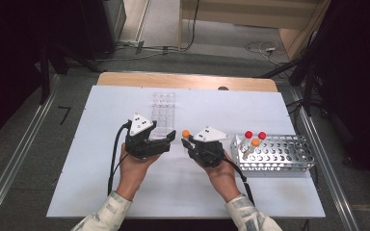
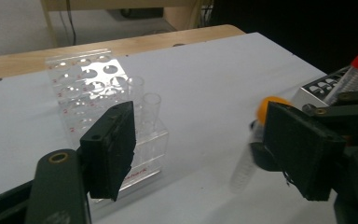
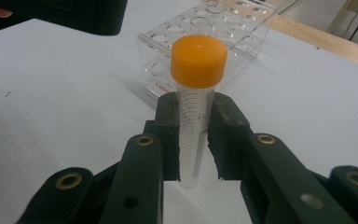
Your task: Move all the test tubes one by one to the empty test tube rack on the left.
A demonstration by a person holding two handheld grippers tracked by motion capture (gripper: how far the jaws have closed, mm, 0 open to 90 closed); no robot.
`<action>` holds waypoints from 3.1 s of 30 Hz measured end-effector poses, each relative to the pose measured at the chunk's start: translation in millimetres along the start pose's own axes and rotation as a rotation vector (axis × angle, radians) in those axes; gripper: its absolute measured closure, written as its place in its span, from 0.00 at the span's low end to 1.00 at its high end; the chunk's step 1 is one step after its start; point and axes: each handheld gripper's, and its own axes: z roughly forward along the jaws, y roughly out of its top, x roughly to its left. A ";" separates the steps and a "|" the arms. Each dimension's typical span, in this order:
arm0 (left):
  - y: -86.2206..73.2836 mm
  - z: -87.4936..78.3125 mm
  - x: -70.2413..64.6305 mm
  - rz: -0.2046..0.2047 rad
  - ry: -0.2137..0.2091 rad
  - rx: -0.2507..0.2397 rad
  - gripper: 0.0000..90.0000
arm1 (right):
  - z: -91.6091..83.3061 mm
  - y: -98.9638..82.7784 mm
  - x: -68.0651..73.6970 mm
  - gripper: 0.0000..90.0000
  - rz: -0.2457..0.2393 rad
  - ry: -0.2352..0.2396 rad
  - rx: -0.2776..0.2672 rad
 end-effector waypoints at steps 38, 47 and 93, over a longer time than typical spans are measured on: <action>16.2 -1.2 15.1 -0.028 -0.005 -0.015 0.79 | -6.6 8.2 10.9 0.38 0.005 0.064 -0.036; 42.0 -2.9 26.0 -0.014 0.048 -0.023 0.79 | -20.8 0.4 2.7 0.38 0.037 0.059 -0.049; 34.1 61.1 41.9 0.017 0.203 0.058 0.78 | -29.6 -5.3 -4.9 0.39 0.043 0.043 -0.072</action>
